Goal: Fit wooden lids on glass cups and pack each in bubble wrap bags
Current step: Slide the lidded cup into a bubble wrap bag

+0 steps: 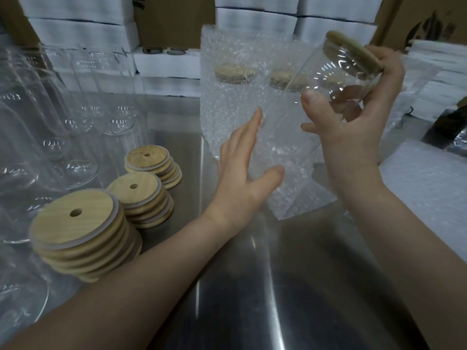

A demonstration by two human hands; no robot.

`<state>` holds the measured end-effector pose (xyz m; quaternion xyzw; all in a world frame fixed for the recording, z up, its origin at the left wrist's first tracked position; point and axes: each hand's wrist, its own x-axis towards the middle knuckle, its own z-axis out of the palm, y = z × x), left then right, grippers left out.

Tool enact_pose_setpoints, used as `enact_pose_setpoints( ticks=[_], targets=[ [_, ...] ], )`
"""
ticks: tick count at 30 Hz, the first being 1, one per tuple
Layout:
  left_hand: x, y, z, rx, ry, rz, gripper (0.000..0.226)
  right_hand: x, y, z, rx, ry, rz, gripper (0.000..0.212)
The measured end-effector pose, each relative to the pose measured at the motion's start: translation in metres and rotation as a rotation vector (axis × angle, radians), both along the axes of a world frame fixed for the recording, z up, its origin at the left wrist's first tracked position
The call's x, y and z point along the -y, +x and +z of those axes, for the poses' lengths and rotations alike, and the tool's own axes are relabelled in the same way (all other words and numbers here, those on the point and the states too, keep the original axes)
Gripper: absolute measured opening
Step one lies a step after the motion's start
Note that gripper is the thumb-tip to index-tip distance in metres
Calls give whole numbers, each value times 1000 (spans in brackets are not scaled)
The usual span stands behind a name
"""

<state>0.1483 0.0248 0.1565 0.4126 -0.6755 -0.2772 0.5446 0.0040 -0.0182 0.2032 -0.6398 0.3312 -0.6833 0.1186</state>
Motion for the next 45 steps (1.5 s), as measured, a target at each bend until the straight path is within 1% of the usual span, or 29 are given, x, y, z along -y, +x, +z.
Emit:
enact_pose_setpoints(
  ticks=[3,5,9,12,18,22,25,29,31,33,37,38,42,45],
  targets=[
    [-1,-4,-3,76,17,43,102,0,0,-1,-3,0,14,64],
    [0,-5,-4,53,21,58,108,0,2,-2,-4,11,34,62],
    [1,-3,-5,-68,-5,52,99,-2,6,-2,-12,55,72,61],
    [1,-3,-6,-111,-49,65,94,-4,8,-2,-21,106,124,60],
    [4,-3,-5,-174,-147,156,98,-8,11,-1,-83,161,209,60],
    [3,-3,-3,-169,-173,186,101,-9,12,2,-108,151,230,58],
    [3,-4,-3,-130,-133,170,114,-10,12,1,-71,125,171,60],
    [4,-5,-3,27,-26,165,134,-10,8,2,-9,19,30,66],
    [6,-6,-6,113,2,164,139,-9,5,5,17,-27,-9,68],
    [7,-8,-8,159,27,180,135,-9,3,6,43,-65,-24,68],
    [10,-8,-10,120,10,241,105,-12,7,6,20,-82,-53,71],
    [10,-7,-10,109,1,248,100,-13,9,5,8,-85,-56,72],
    [7,-6,-8,48,-15,260,96,-18,15,5,-60,-127,-69,75],
    [7,-5,-6,-1,-36,268,94,-22,17,5,-123,-110,-90,79]
  ],
)
